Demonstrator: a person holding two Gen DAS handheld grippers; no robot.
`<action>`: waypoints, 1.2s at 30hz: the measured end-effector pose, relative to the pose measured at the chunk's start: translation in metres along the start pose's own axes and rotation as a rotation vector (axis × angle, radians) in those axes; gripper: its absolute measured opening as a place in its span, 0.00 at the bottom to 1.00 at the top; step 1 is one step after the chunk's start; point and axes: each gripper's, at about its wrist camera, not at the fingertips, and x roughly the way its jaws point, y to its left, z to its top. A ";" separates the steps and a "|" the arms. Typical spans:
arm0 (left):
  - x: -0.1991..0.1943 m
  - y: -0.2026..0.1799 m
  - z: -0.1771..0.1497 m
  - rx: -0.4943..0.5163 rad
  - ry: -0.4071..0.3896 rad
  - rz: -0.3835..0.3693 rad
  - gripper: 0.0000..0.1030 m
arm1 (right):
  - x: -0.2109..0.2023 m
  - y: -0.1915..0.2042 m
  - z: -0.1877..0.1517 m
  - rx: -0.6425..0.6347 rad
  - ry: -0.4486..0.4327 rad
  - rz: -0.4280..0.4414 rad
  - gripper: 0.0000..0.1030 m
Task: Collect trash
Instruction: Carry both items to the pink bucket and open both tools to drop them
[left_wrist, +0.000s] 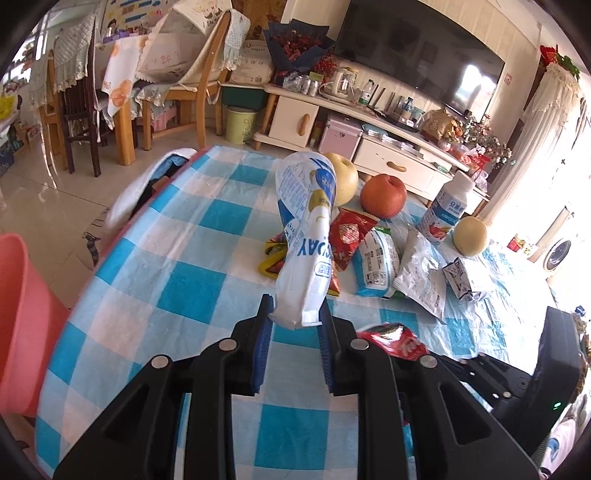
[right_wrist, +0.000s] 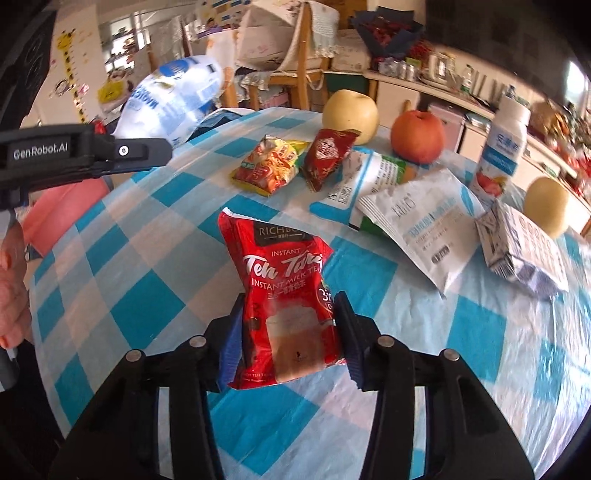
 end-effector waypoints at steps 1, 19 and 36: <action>-0.002 0.001 0.000 -0.001 -0.004 0.005 0.24 | -0.003 0.000 -0.001 0.017 -0.002 0.003 0.47; -0.039 0.061 -0.003 -0.165 -0.090 0.141 0.24 | -0.028 0.050 0.019 0.063 -0.035 0.089 0.47; -0.103 0.199 0.015 -0.472 -0.220 0.345 0.24 | -0.013 0.195 0.117 -0.095 -0.076 0.309 0.47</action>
